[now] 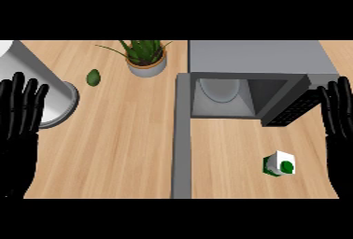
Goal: Pick up the milk, place it into the microwave and close the microwave
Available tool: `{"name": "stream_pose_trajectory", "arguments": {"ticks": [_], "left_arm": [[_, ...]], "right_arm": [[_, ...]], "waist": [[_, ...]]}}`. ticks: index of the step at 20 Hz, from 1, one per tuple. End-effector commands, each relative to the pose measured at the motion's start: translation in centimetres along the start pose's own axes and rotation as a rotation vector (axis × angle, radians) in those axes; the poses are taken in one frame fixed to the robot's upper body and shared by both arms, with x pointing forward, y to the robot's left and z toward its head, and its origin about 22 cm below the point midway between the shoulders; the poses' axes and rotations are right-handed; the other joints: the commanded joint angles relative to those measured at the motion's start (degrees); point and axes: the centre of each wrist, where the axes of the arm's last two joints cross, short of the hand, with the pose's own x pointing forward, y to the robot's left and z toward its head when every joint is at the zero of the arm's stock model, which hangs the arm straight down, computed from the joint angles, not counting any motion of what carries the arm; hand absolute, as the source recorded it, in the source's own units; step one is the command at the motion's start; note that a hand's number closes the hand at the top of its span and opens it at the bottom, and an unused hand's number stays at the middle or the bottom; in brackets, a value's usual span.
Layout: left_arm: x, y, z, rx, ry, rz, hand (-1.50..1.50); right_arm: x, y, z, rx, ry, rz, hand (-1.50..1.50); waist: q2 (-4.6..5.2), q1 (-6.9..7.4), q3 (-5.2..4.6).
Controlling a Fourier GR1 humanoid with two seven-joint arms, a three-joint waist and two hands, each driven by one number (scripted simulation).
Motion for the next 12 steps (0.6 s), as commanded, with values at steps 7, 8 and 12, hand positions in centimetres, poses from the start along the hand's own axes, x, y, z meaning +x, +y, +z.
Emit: {"name": "stream_pose_trajectory", "arguments": {"ticks": [7, 8, 12], "left_arm": [[-0.5, 1.1, 0.1, -0.014, 0.108, 0.182, -1.50], [-0.8, 0.9, -0.1, 0.005, 0.127, 0.185, -1.50], [-0.2, 2.8, 1.2, -0.007, 0.120, 0.214, -1.50]], "right_arm": [[-0.3, 3.5, 3.1, 0.173, 0.117, -0.238, -1.50], [1.1, 4.8, 3.2, 0.194, 0.108, -0.264, -1.50], [2.8, 5.4, 3.8, 0.207, 0.127, -0.293, -1.50]], "waist": [[2.15, -0.30, 0.46], [2.02, -0.79, 0.39], [2.01, -0.66, 0.40]]}}
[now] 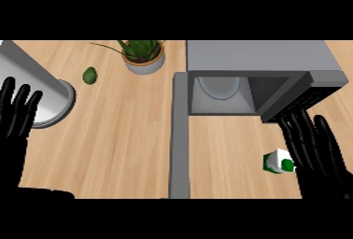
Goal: Pick up the milk, place it into the microwave and close the microwave
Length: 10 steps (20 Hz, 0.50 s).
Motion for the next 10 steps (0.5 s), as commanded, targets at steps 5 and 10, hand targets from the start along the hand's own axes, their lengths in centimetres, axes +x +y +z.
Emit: {"name": "stream_pose_trajectory", "arguments": {"ticks": [5, 10], "left_arm": [[-0.6, 1.4, 1.6, 0.011, 0.033, 0.048, -1.50], [0.5, 3.1, 3.4, 0.016, 0.028, 0.042, -1.50]], "right_arm": [[0.8, 1.6, 2.0, 0.038, 0.022, -0.014, -1.50], [-1.3, 0.6, 2.7, -0.095, 0.034, 0.046, -1.50]], "waist": [[0.17, -0.23, 0.04], [0.16, -0.06, 0.05]]}}
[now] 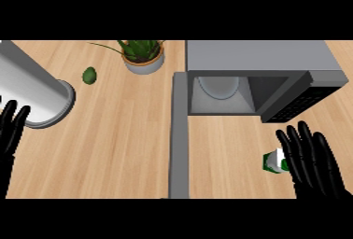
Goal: Pick up the milk, place it into the microwave and close the microwave
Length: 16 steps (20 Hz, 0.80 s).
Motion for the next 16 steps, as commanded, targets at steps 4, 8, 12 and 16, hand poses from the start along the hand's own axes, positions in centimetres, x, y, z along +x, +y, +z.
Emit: {"name": "stream_pose_trajectory", "arguments": {"ticks": [4, 8, 12, 16], "left_arm": [[-2.2, 1.8, 1.1, 0.005, 0.003, 0.016, -1.50], [-0.3, 2.5, 2.5, -0.012, 0.014, 0.004, -1.50], [1.3, 2.0, 2.6, -0.031, 0.011, -0.006, -1.50], [0.8, 1.9, 3.1, -0.006, -0.002, 0.006, -1.50]], "right_arm": [[-1.3, -1.0, -0.3, -0.091, 0.016, 0.094, -1.50], [-2.5, -3.1, -0.7, -0.134, 0.068, 0.114, -1.50], [-5.3, -5.3, -1.4, -0.184, 0.071, 0.097, -1.50], [-8.5, -4.0, 1.2, -0.203, 0.126, 0.107, -1.50]], "waist": [[0.10, 0.01, 0.00], [0.08, 0.17, 0.01], [0.10, 0.27, 0.04], [0.09, 0.10, 0.03]]}}
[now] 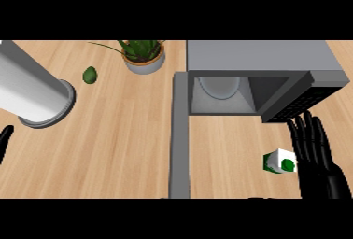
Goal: Pick up the milk, place it into the microwave and close the microwave
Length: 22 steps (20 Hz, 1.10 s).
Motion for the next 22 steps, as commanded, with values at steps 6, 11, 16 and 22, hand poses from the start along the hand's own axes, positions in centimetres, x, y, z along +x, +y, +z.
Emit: {"name": "stream_pose_trajectory", "arguments": {"ticks": [6, 11, 16, 22], "left_arm": [[0.4, 0.2, 1.7, 0.001, 0.015, 0.000, -1.50], [-0.5, 2.1, 1.5, 0.001, -0.002, -0.016, -1.50], [0.3, -0.2, 3.2, -0.009, -0.001, -0.007, -1.50], [1.7, 0.3, 3.3, -0.020, -0.009, -0.001, -1.50]], "right_arm": [[-5.8, -5.6, 2.1, -0.091, 0.065, 0.024, -1.50], [-7.8, -6.5, 2.0, -0.124, 0.079, 0.069, -1.50], [-7.3, -7.5, 5.5, -0.113, 0.098, 0.069, -1.50], [-11.1, -9.1, 4.9, -0.083, 0.096, 0.091, -1.50]], "waist": [[0.02, 0.08, 0.03], [0.04, 0.03, 0.00], [-0.03, -0.11, 0.00], [0.01, 0.11, 0.01]]}}
